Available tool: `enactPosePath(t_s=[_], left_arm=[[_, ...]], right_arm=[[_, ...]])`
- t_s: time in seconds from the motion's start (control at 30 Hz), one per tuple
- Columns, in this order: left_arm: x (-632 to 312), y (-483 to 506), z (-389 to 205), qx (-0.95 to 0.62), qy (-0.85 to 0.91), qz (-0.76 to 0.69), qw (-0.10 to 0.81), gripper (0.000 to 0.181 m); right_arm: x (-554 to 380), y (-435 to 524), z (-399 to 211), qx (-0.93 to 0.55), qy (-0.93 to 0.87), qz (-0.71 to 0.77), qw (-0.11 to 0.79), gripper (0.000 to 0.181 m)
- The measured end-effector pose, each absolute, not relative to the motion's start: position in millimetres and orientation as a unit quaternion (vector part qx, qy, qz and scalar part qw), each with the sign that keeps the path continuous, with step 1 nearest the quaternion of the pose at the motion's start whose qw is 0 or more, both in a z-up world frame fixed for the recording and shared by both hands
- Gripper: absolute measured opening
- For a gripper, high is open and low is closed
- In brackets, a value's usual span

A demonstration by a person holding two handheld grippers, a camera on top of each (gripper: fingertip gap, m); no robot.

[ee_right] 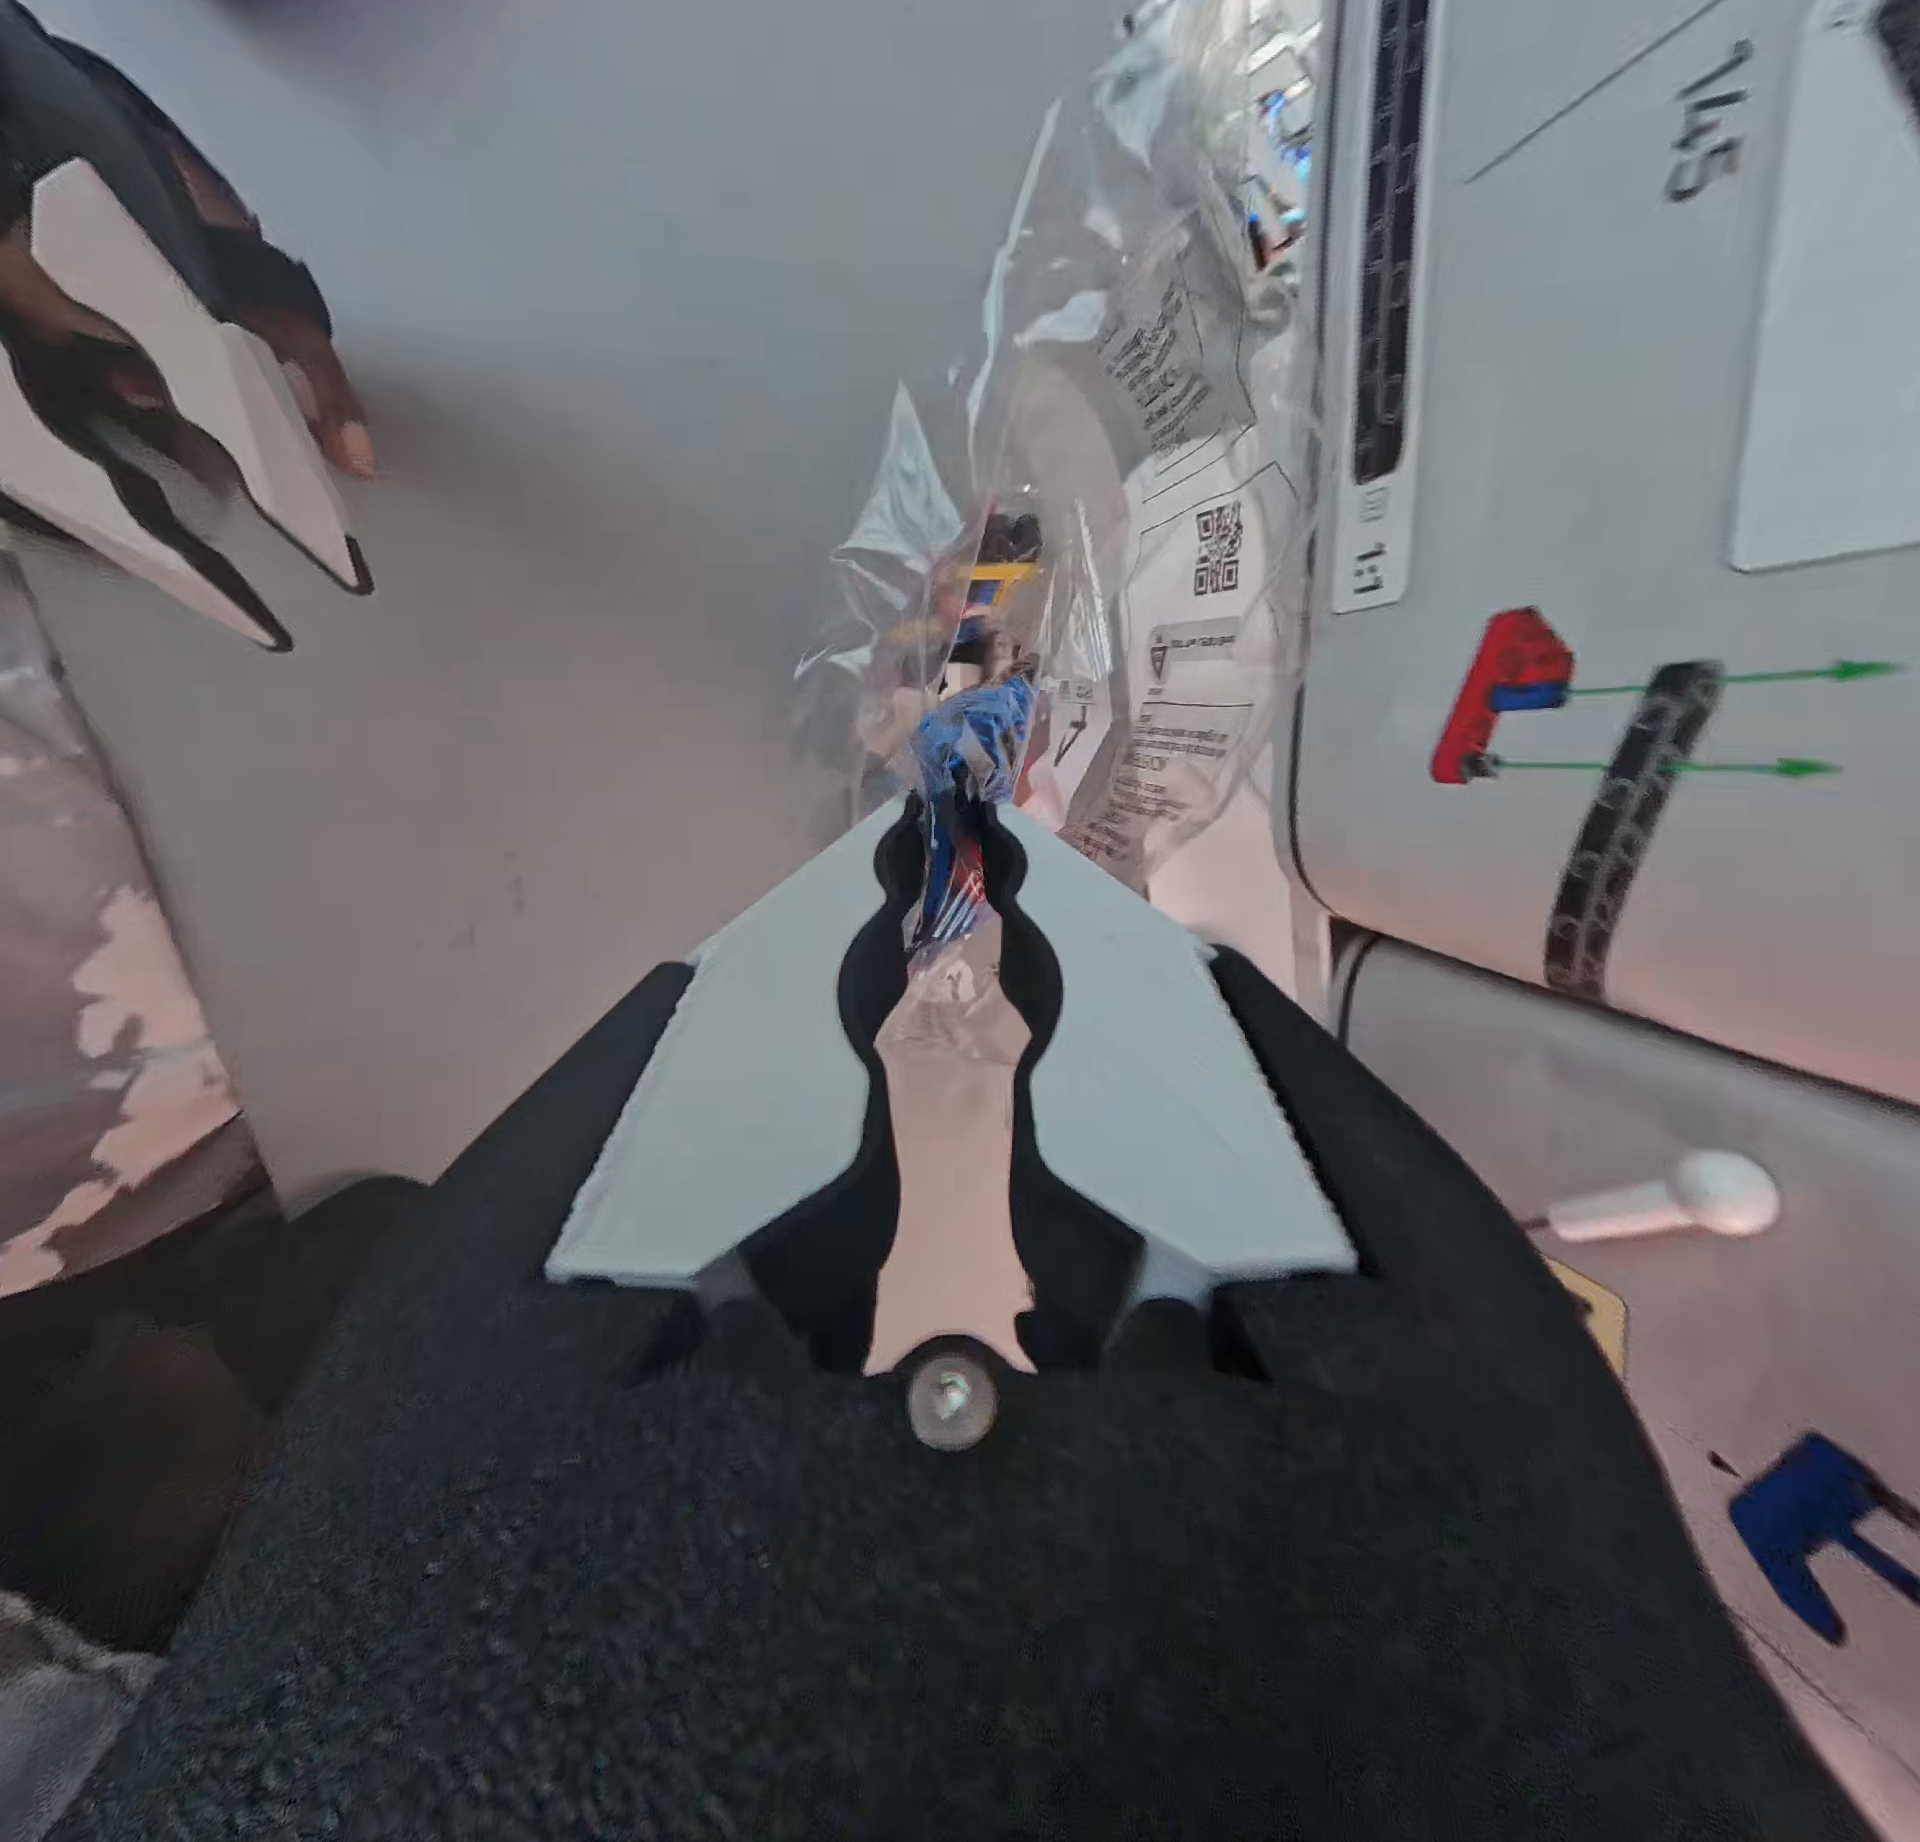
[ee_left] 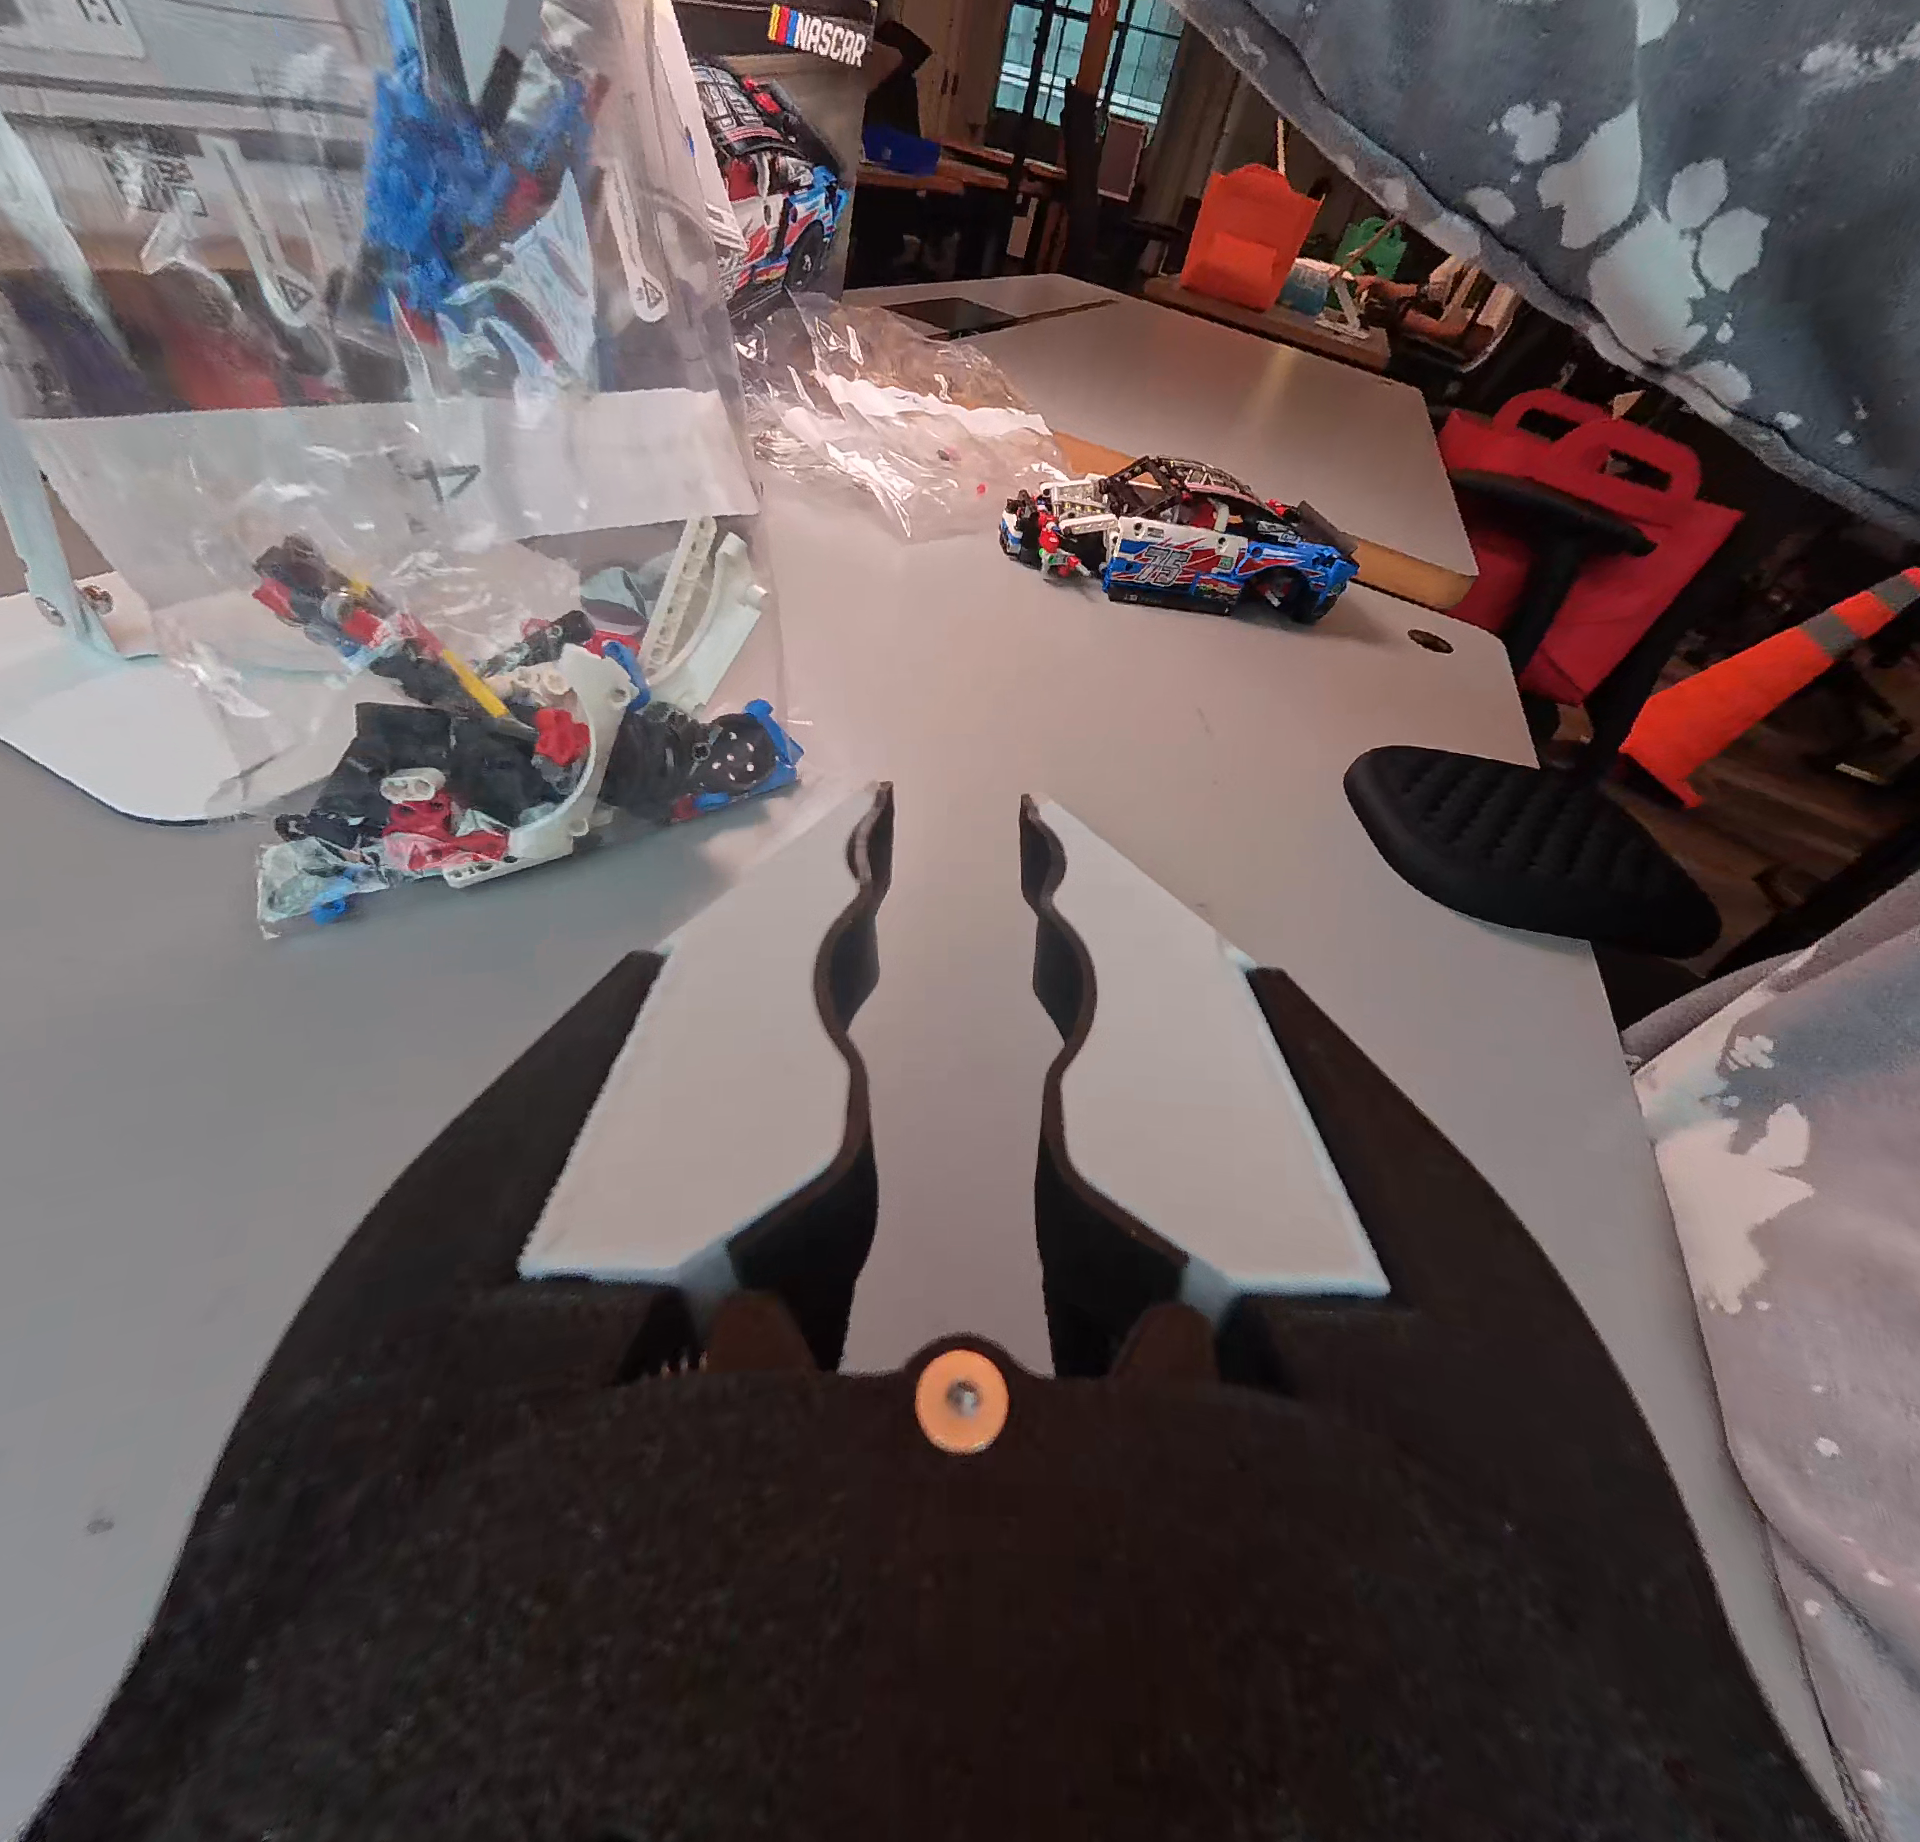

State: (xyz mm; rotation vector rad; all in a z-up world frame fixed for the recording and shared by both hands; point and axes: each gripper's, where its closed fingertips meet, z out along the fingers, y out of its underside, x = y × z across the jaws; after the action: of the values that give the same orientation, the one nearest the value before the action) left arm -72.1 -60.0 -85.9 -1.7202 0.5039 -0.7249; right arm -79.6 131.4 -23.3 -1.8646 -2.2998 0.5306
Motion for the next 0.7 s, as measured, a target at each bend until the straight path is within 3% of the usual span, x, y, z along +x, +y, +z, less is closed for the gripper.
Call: enactPosePath(t_s=[0.23, 0.4, 0.7], left_arm=[[-70, -59, -102, -0.748, 0.220, -0.297, 0.551, 0.023], [-72, -55, -105, -0.753, 0.216, -0.293, 0.548, 0.023], [-71, -54, -116, -0.765, 0.221, -0.286, 0.533, 0.022]], right_arm=[[-84, 124, -48, -0.603, -0.794, 0.080, 0.006, 0.011], [-83, 119, -48, -0.593, -0.802, 0.068, -0.003, 0.011], [-74, 94, -46, -0.588, -0.801, 0.048, -0.103, 0.011]])
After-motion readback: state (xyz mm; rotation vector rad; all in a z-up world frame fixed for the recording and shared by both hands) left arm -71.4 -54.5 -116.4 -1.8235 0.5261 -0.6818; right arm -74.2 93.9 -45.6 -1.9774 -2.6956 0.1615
